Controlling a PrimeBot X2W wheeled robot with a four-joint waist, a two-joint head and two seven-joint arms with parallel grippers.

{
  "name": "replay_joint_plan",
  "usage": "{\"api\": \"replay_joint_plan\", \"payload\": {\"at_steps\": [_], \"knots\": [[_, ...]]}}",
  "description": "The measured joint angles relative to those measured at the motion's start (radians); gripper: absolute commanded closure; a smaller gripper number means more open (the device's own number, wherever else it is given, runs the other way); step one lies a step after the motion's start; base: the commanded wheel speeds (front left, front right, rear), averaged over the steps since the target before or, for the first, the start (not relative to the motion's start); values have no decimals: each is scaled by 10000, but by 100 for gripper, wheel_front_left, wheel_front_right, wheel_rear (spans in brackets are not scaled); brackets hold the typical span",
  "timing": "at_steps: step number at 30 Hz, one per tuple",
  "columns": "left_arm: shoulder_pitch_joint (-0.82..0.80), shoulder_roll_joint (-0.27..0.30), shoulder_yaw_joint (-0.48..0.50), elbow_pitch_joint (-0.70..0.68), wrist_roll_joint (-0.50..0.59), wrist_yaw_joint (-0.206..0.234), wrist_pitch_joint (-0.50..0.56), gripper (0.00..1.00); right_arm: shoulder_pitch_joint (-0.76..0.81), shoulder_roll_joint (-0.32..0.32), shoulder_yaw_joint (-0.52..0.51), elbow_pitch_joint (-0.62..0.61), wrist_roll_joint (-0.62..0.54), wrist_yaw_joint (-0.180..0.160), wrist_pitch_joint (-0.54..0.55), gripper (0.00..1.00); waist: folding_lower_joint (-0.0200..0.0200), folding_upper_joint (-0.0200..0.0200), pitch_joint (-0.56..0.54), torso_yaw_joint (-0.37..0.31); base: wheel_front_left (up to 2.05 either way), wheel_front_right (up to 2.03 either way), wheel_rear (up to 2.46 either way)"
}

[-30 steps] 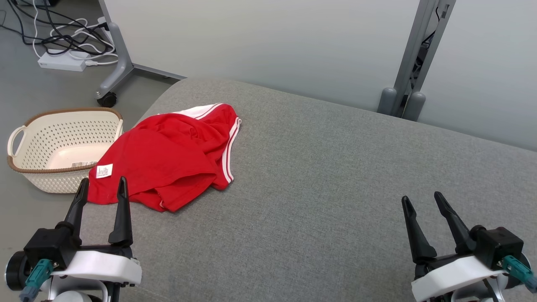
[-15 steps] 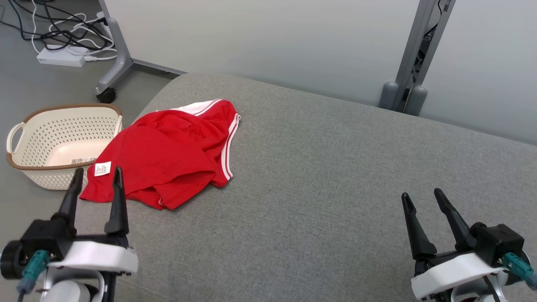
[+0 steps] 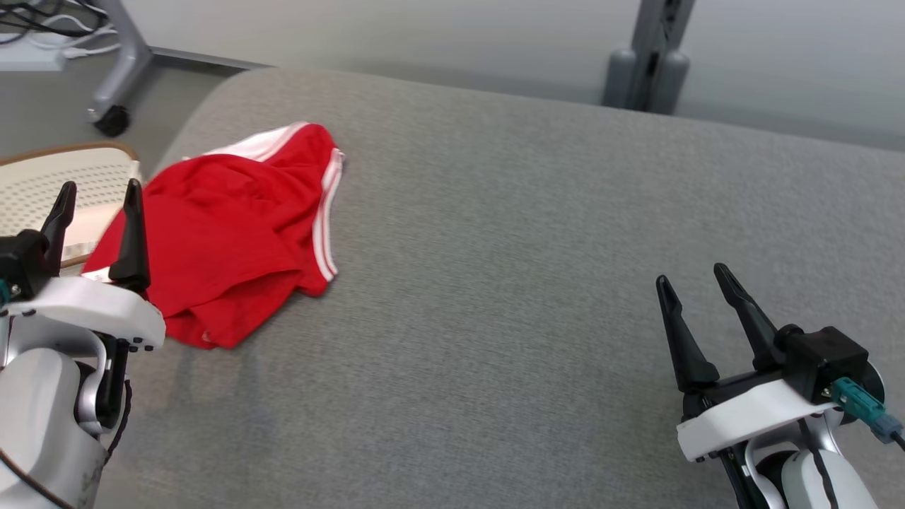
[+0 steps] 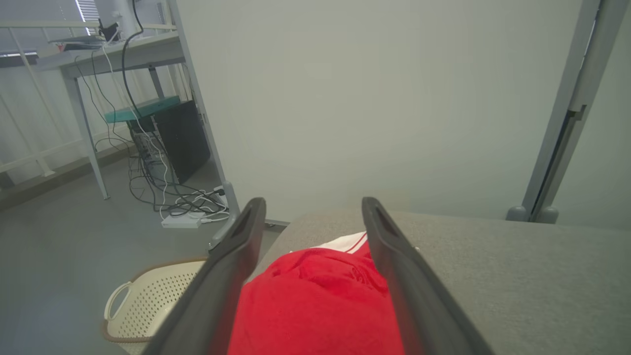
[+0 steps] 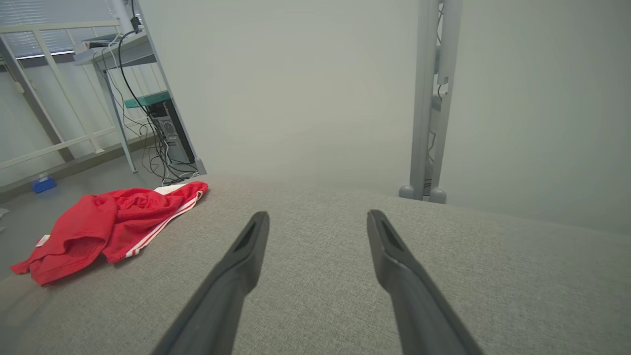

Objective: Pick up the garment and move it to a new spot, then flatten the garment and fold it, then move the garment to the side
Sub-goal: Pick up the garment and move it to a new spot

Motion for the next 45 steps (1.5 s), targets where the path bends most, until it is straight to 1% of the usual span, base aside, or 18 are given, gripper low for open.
{"api": "replay_joint_plan", "payload": {"at_steps": [5,10,13,18,19,20,21,23,25,27,30,33,37,39,43,45], "knots": [[-980,-52,-295,2435,-276,-819,479,0,-219,-6,-10,46,-86,0,10,0,0,0,589,-659,0,0,0],[-1656,-136,-686,4351,-313,-1417,1120,0,-378,-4,-23,71,-96,0,-17,0,1,0,1142,-1239,0,0,0],[-1989,-211,-857,5273,-374,-1639,1432,0,-437,-8,15,102,-94,0,-33,0,0,0,1422,-1501,0,0,0],[-2334,-374,-1016,6541,-474,-1801,1797,1,-605,-6,109,146,-84,0,-48,0,0,0,1687,-1806,0,0,0],[-2420,-385,-1083,6757,-470,-1818,1904,35,-616,-6,113,159,-84,0,-48,0,0,0,1710,-1839,0,0,0],[-2499,-387,-1158,6916,-451,-1827,1929,74,-641,-8,121,169,-82,0,-48,0,1,0,1724,-1865,0,0,0],[-2606,-387,-1206,7081,-433,-1829,1958,100,-694,-8,125,182,-82,0,-48,0,0,0,1726,-1885,0,0,0],[-2721,-401,-1287,7319,-378,-1868,1835,100,-773,-4,107,192,-82,0,-48,0,0,0,1706,-1902,0,0,0],[-2809,-380,-1369,7430,-207,-1779,1325,100,-757,-6,33,228,-82,0,-82,0,0,0,1627,-1899,0,0,0],[-2928,-336,-1319,7440,-201,-1603,543,100,-739,-8,-67,238,-82,0,-138,0,0,0,1516,-1885,0,0,0],[-3111,-307,-1103,7214,-280,-1611,-267,100,-655,-4,-267,259,-65,0,-226,0,0,0,1290,-1846,0,0,0],[-3141,-105,-966,6594,-104,-1450,-443,100,-535,-8,-397,286,15,0,-284,0,0,0,1017,-1805,0,0,0],[-2742,288,-535,4046,782,-1091,-466,100,-480,-6,-593,265,92,0,-370,0,0,0,647,-1759,0,0,0],[-2163,318,-430,2782,1388,-1014,-468,100,-340,-10,-656,265,132,0,-401,0,0,0,468,-1737,0,0,0],[-1244,420,-253,669,2316,-1103,-472,100,-271,-6,-769,192,205,0,-441,0,0,0,186,-1747,0,0,0],[-824,464,-157,13,2571,-1195,-472,100,-215,0,-755,169,236,0,-443,0,0,0,108,-1831,0,0,0]]}}
